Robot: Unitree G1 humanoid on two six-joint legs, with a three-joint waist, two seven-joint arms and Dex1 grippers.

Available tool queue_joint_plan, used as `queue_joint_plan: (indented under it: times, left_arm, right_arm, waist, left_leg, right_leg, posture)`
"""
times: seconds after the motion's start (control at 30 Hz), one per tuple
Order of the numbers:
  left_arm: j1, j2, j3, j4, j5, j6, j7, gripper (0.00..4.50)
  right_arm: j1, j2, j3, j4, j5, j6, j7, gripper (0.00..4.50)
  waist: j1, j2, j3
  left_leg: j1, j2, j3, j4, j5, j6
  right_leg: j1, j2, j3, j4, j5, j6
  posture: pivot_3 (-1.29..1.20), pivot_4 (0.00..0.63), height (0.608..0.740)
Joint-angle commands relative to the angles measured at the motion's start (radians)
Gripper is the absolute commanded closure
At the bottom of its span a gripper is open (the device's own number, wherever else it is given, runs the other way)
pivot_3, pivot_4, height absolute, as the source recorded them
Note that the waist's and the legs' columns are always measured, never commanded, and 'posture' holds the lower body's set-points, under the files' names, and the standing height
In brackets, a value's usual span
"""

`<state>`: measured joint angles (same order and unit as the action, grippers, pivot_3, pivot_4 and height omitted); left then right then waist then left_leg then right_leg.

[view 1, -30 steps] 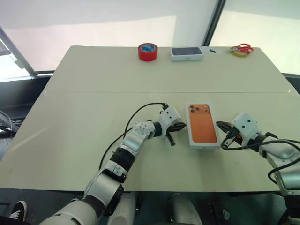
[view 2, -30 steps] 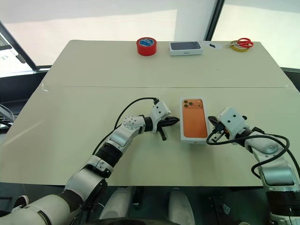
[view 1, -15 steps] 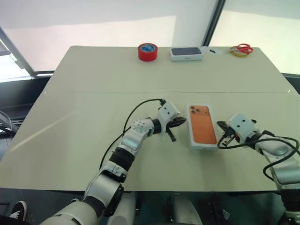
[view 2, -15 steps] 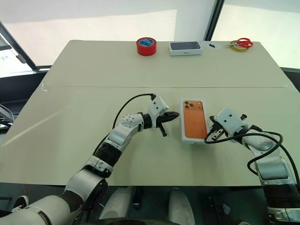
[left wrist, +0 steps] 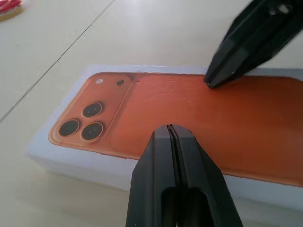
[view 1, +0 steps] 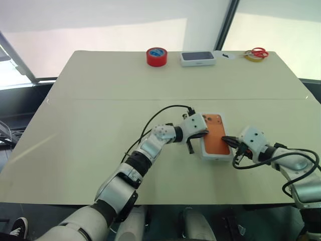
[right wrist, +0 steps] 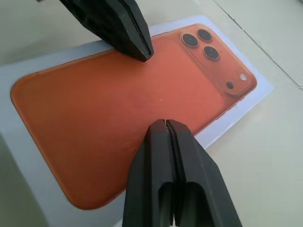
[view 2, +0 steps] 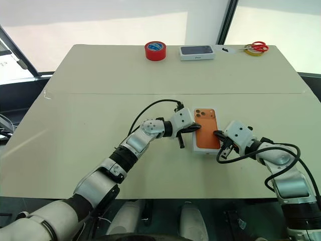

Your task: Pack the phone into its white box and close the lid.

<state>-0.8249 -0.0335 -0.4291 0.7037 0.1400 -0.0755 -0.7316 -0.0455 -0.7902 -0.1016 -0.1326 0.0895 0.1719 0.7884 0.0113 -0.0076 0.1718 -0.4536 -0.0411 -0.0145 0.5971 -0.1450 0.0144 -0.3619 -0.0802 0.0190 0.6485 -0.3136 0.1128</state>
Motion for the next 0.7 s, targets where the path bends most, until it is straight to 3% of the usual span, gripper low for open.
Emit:
queue_joint_plan:
  times: [0.03, 0.1, 0.2, 0.3, 0.33, 0.53, 0.7]
  left_arm:
    - [0.034, 0.033, 0.039, 0.021, -0.035, 0.043, -0.054, 4.24]
    - [0.038, 0.042, 0.093, -0.03, -0.097, 0.055, -0.083, 3.62]
    - [0.059, 0.096, 0.19, -0.144, -0.191, 0.102, -0.114, 2.14]
    - [0.108, 0.211, 0.243, -0.273, -0.249, 0.18, -0.183, 0.6]
    - [0.13, 0.254, 0.261, -0.323, -0.271, 0.217, -0.205, 0.01]
    - [0.34, 0.562, 0.364, -0.672, -0.378, 0.353, -0.345, 0.01]
    - [0.488, 0.703, 0.509, -0.797, -0.465, 0.416, -0.337, 0.01]
  right_arm:
    - [-0.005, 0.001, -0.025, -0.003, 0.073, 0.065, 0.042, 3.93]
    - [-0.033, 0.008, -0.044, -0.003, 0.109, 0.077, 0.048, 3.13]
    - [-0.076, 0.015, -0.078, 0.004, 0.158, 0.083, 0.056, 1.6]
    - [-0.091, 0.001, -0.114, 0.004, 0.216, 0.087, 0.096, 0.02]
    - [-0.092, -0.007, -0.13, 0.008, 0.231, 0.081, 0.112, 0.0]
    - [-0.028, -0.1, -0.228, 0.034, 0.337, 0.107, 0.274, 0.0]
    - [0.027, -0.16, -0.286, 0.124, 0.326, 0.044, 0.351, 0.0]
  waist:
    - [0.0, 0.0, 0.0]
    - [-0.002, 0.0, 0.0]
    - [-0.005, 0.0, 0.0]
    - [-0.006, 0.0, 0.0]
    - [-0.005, 0.0, 0.0]
    - [-0.002, 0.001, 0.0]
    - [-0.001, 0.001, 0.0]
  left_leg:
    - [0.001, 0.0, 0.0, 0.0, 0.0, 0.0]
    - [0.003, 0.0, 0.0, 0.0, 0.0, 0.0]
    - [0.002, 0.001, 0.0, -0.001, 0.0, 0.0]
    - [-0.004, 0.001, 0.0, -0.001, 0.001, 0.002]
    - [-0.006, 0.001, 0.0, -0.001, 0.001, 0.002]
    - [-0.007, 0.001, 0.0, -0.001, 0.0, 0.0]
    - [-0.006, 0.001, 0.0, -0.002, 0.0, 0.0]
  right_leg:
    - [0.001, 0.0, 0.0, 0.0, 0.0, 0.0]
    - [0.003, 0.0, 0.0, -0.001, 0.0, 0.0]
    - [0.001, -0.001, 0.0, -0.001, 0.0, 0.0]
    - [-0.005, 0.0, 0.001, 0.001, 0.002, 0.003]
    - [-0.007, 0.0, 0.001, 0.002, 0.002, 0.003]
    - [-0.008, -0.002, 0.002, 0.001, 0.001, 0.002]
    - [-0.009, -0.004, 0.002, 0.0, 0.0, -0.001]
  posture:
    - [0.0, 0.15, 0.738]
    - [0.0, 0.15, 0.738]
    - [0.0, 0.15, 0.738]
    - [0.0, 0.15, 0.738]
    - [0.0, 0.15, 0.738]
    - [0.0, 0.15, 0.738]
    - [0.0, 0.15, 0.738]
